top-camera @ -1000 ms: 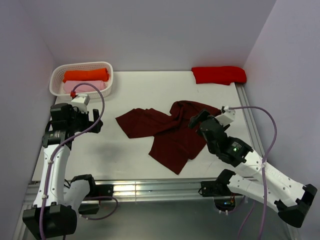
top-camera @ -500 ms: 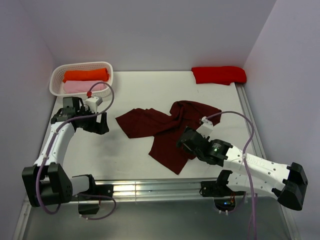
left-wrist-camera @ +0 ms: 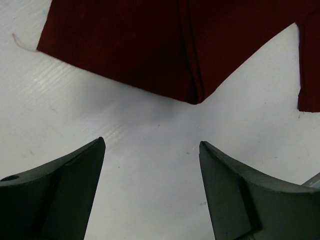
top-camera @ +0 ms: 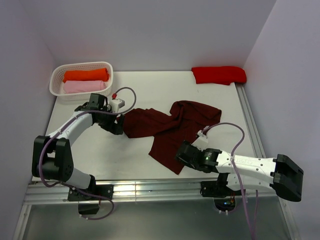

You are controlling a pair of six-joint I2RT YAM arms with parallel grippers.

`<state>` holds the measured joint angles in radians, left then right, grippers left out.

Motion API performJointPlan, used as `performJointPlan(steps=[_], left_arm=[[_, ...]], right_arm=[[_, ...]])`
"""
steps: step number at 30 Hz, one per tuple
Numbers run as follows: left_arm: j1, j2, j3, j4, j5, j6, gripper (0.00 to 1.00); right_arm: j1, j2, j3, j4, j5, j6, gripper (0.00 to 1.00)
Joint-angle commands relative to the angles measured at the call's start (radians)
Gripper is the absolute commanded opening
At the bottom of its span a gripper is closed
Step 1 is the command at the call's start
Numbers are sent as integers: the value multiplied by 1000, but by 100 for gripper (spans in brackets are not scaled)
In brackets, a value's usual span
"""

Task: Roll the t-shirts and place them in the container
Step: Flatten the tshirt

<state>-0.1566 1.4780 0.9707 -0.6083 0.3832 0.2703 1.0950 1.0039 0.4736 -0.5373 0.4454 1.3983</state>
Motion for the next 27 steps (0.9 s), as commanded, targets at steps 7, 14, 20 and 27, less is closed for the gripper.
performJointPlan(steps=[7,14,20,27], left_arm=[[-32,44,25,61,-41,-40,80],[-32,34,23,54,-43,-39,81],[-32,31,20,45,-49,-29,81],[-32,31,17,45,-47,-28,81]], right_arm=[[32,105,0,24,1,128,75],[51,16,-39,-43,55,223,75],[49,-30,-50,-136,105,300,76],[28,-140,-92,-123,159,352,77]])
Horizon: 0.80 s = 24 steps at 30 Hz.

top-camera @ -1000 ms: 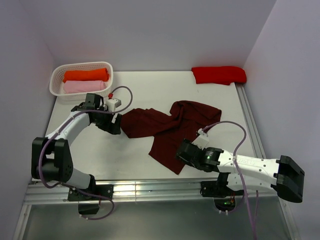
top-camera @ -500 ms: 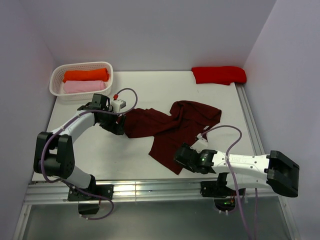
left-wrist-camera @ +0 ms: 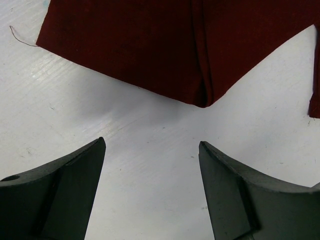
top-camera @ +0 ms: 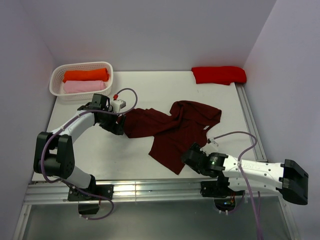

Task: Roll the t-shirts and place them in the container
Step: Flatten the tshirt

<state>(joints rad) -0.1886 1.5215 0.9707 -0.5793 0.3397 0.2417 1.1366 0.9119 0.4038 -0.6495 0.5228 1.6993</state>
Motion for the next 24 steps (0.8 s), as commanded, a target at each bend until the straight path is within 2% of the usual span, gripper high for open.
performJointPlan(steps=[1,5,11,16,20,23,24], left_arm=[[0,-12,14,16,-4,2,81],[0,-9,13,16,-5,2,81],[0,-17,2,19,-5,4,81],[0,-15,-4,19,-5,2,81],[0,-15,-3,16,-10,4,81],[0,-14,-4,13,-16,7,80],[0,-12,-3,13,-21,7,81]], right_arm=[[-21,-62,-31,7,79,46,77],[-77,-111,-69,62,59,36,77],[-95,-116,-88,123,48,77,75],[-100,-79,-94,191,34,83,68],[-106,-51,-89,200,32,82,55],[-112,-62,-85,183,42,83,35],[-118,-71,-83,162,45,80,23]])
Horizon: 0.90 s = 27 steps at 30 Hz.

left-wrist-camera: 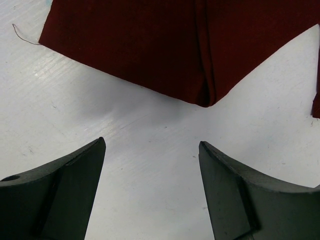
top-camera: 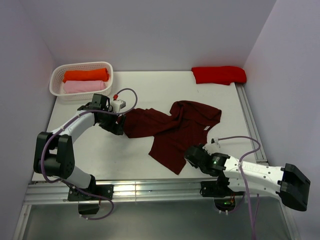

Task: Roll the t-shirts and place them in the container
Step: Flatten the tshirt

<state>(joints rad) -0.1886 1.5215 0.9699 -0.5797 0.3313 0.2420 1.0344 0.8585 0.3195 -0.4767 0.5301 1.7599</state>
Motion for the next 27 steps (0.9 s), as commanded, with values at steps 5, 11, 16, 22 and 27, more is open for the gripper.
performJointPlan(steps=[5,11,16,22,27], left_arm=[[0,-26,1,-5,11,14,78],[-9,-67,0,-28,72,66,78],[-17,-49,4,-32,123,86,78],[-93,-43,-34,7,106,129,78],[-189,-107,-63,-2,120,161,79]], right_arm=[[-65,-134,30,-127,56,-39,0],[-165,-278,153,-299,119,-154,0],[-189,-280,366,-442,205,-237,0],[-197,-179,474,-467,206,-336,0],[-198,-142,480,-445,194,-356,0]])
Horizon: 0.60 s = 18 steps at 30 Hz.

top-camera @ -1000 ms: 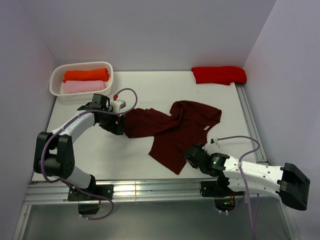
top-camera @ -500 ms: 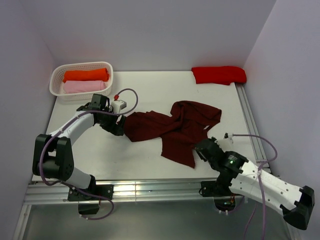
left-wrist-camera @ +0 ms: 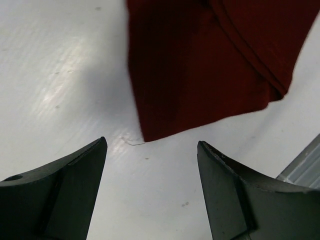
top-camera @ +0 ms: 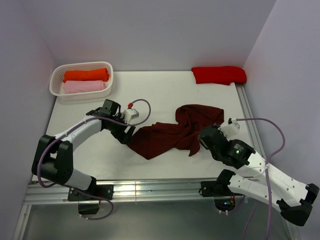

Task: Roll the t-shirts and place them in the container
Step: Flatten the tshirt

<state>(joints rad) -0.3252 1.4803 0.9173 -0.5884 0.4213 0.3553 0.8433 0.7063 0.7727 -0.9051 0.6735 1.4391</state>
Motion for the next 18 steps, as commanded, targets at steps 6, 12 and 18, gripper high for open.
performJointPlan(steps=[6,12,18], left_arm=[[-236,-106,-24,-7,-15,51,76],[-394,-9,-15,67,-107,-19,73],[-446,107,21,104,-104,-46,68]], right_arm=[[-12,25,19,5,35,-48,0],[-16,47,20,25,23,-62,0],[-15,48,2,49,1,-66,0]])
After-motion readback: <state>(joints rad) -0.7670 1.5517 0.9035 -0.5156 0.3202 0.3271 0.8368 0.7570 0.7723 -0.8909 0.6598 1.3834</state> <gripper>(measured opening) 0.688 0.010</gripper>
